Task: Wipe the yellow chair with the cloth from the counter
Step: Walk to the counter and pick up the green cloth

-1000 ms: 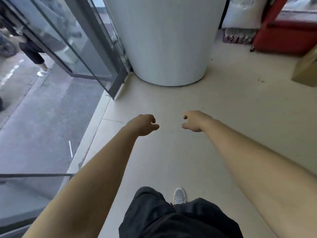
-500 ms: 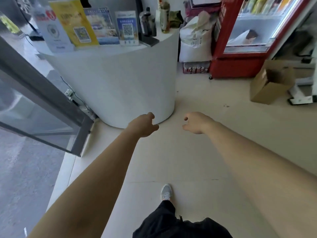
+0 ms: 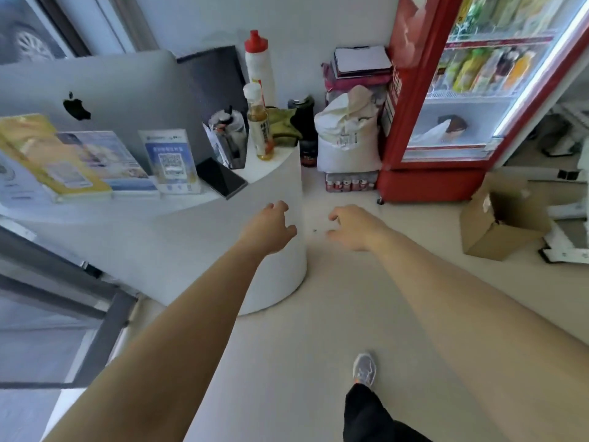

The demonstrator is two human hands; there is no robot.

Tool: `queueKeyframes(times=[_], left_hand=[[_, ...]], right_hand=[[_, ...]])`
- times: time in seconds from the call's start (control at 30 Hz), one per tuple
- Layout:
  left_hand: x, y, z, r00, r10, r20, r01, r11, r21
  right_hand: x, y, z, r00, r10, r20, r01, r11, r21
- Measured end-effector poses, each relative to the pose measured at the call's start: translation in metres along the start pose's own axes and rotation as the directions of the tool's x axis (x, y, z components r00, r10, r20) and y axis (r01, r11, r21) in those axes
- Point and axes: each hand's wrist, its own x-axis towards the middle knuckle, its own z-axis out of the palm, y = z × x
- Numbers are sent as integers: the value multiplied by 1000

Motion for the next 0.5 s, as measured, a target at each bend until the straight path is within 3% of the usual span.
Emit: queueKeyframes(times=[0.27,0.33,0.5], left_hand=[[154,101,-35,959,-127,-254,95,986,-133],[179,111,-37,945,-135,-297,110,989,-98],[262,107,-34,877,-300,-376,307,951,-44]], right_hand=[[148,63,-107,997,-56,49,49,992,120],[173,69,-120,996,-66,67,53,982,181],[261,76,-142,987,-100,128,63,961,270]])
